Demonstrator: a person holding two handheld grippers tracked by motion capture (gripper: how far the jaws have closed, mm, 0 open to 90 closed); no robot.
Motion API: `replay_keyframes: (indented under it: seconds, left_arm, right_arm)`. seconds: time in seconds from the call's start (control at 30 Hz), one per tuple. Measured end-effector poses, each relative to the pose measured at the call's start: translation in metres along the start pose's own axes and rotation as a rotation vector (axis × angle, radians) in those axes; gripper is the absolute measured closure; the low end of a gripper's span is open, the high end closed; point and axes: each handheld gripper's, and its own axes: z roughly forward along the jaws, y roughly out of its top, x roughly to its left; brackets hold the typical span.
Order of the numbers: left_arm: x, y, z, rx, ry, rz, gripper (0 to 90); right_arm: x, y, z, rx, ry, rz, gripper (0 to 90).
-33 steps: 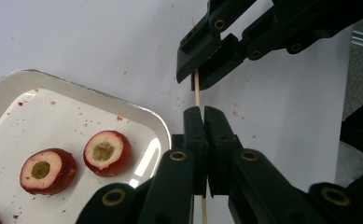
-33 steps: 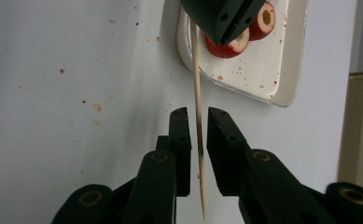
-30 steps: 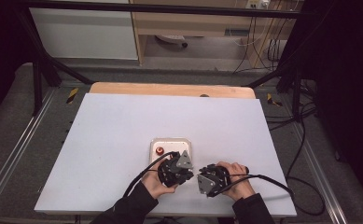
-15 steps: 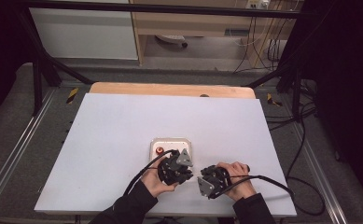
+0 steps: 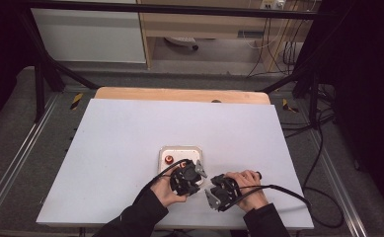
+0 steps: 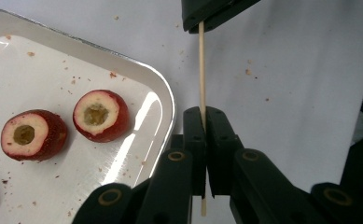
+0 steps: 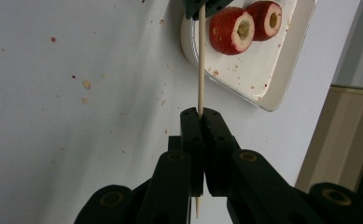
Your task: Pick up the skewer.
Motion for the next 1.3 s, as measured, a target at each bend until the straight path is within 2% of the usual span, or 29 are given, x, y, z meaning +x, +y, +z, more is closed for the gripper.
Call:
replay_keyframes:
  seconds: [0.03, 0.07, 0.2, 0.3, 0.37, 0.4, 0.43, 0.5, 0.53, 0.57, 0.6, 0.63, 0.73, 0.77, 0.8, 0.83, 0.87, 0.93, 0.97, 1.0, 1.03, 1.07, 1.1, 1.13, 1.23, 1.27, 1.3]
  left_arm:
    - [-0.001, 0.0, 0.001, 0.006, 0.007, -0.004, 87.6]
    - [-0.001, 0.0, 0.001, 0.006, 0.007, -0.004, 87.8]
    - [-0.002, -0.001, 0.002, 0.012, 0.015, -0.004, 88.5]
    - [-0.002, -0.006, 0.001, 0.006, 0.041, 0.006, 88.6]
    - [-0.002, -0.007, 0.0, 0.003, 0.032, -0.001, 88.6]
    - [-0.001, -0.01, -0.001, -0.006, 0.036, -0.005, 88.6]
    - [0.001, -0.015, -0.005, -0.025, 0.057, -0.016, 88.5]
    - [0.002, -0.018, -0.006, -0.032, 0.061, -0.025, 88.6]
    - [0.005, -0.025, -0.011, -0.037, 0.067, -0.026, 88.6]
    - [0.005, -0.025, -0.011, -0.037, 0.067, -0.026, 88.5]
    - [0.006, -0.028, -0.013, -0.037, 0.071, -0.028, 88.5]
    - [0.007, -0.031, -0.014, -0.046, 0.076, -0.033, 88.5]
    - [0.012, -0.045, -0.021, -0.07, 0.084, -0.059, 88.5]
    - [0.012, -0.045, -0.021, -0.07, 0.084, -0.059, 88.5]
    - [0.013, -0.048, -0.023, -0.077, 0.088, -0.065, 88.5]
    - [0.013, -0.052, -0.024, -0.091, 0.093, -0.073, 88.5]
    - [0.014, -0.055, -0.026, -0.103, 0.099, -0.079, 88.5]
    - [0.014, -0.063, -0.029, -0.13, 0.111, -0.099, 88.5]
    - [0.015, -0.067, -0.031, -0.142, 0.116, -0.105, 88.5]
    - [0.015, -0.071, -0.033, -0.155, 0.123, -0.115, 88.5]
    - [0.015, -0.075, -0.035, -0.167, 0.131, -0.121, 88.4]
    - [0.015, -0.078, -0.036, -0.18, 0.136, -0.128, 88.4]
    - [0.015, -0.082, -0.038, -0.191, 0.144, -0.133, 88.4]
    - [0.016, -0.085, -0.039, -0.207, 0.15, -0.142, 88.4]
    - [0.017, -0.095, -0.042, -0.243, 0.164, -0.164, 88.5]
    - [0.017, -0.099, -0.043, -0.254, 0.167, -0.172, 88.5]
    - [0.017, -0.102, -0.044, -0.266, 0.17, -0.18, 88.5]
  right_arm:
    - [-0.001, 0.002, 0.0, 0.006, -0.01, -0.036, 88.6]
    - [0.0, 0.003, -0.001, 0.02, -0.012, -0.029, 88.6]
    - [-0.001, 0.003, -0.001, -0.001, -0.013, -0.026, 88.1]
    - [-0.003, 0.001, 0.0, -0.023, -0.013, 0.02, 82.4]
    - [-0.004, -0.002, -0.002, -0.014, -0.001, 0.114, 75.2]
    - [-0.004, -0.002, -0.002, -0.014, -0.001, 0.114, 75.2]
    - [-0.007, -0.008, -0.004, -0.037, -0.006, 0.191, 67.5]
    - [-0.009, -0.015, -0.006, -0.055, -0.004, 0.299, 61.0]
    - [-0.01, -0.02, -0.006, -0.058, -0.006, 0.34, 57.7]
    - [-0.01, -0.023, -0.007, -0.054, -0.009, 0.384, 56.1]
    - [-0.01, -0.023, -0.007, -0.054, -0.009, 0.384, 56.1]
    - [-0.01, -0.03, -0.007, -0.063, -0.006, 0.483, 51.5]
    - [-0.009, -0.04, -0.007, -0.079, -0.001, 0.624, 44.6]
    - [-0.009, -0.04, -0.007, -0.079, -0.001, 0.624, 44.6]
    - [-0.009, -0.043, -0.006, -0.083, -0.001, 0.669, 41.7]
    - [-0.008, -0.048, -0.004, -0.09, 0.005, 0.748, 38.9]
    - [-0.008, -0.048, -0.004, -0.09, 0.005, 0.748, 38.9]
    - [-0.006, -0.053, -0.002, -0.089, 0.019, 0.823, 34.7]
    - [-0.005, -0.058, 0.0, -0.094, 0.041, 0.893, 32.7]
    - [-0.005, -0.058, 0.0, -0.094, 0.041, 0.893, 32.7]
    - [-0.004, -0.062, 0.002, -0.096, 0.055, 0.956, 29.5]
    - [-0.004, -0.062, 0.002, -0.096, 0.055, 0.956, 29.5]
    - [-0.003, -0.065, 0.004, -0.096, 0.078, 1.022, 27.5]
    - [-0.003, -0.065, 0.004, -0.096, 0.078, 1.022, 27.5]
    - [-0.003, -0.067, 0.005, -0.1, 0.105, 1.102, 23.6]
    - [-0.004, -0.068, 0.006, -0.103, 0.132, 1.135, 20.6]
    - [-0.004, -0.068, 0.006, -0.103, 0.132, 1.135, 20.6]
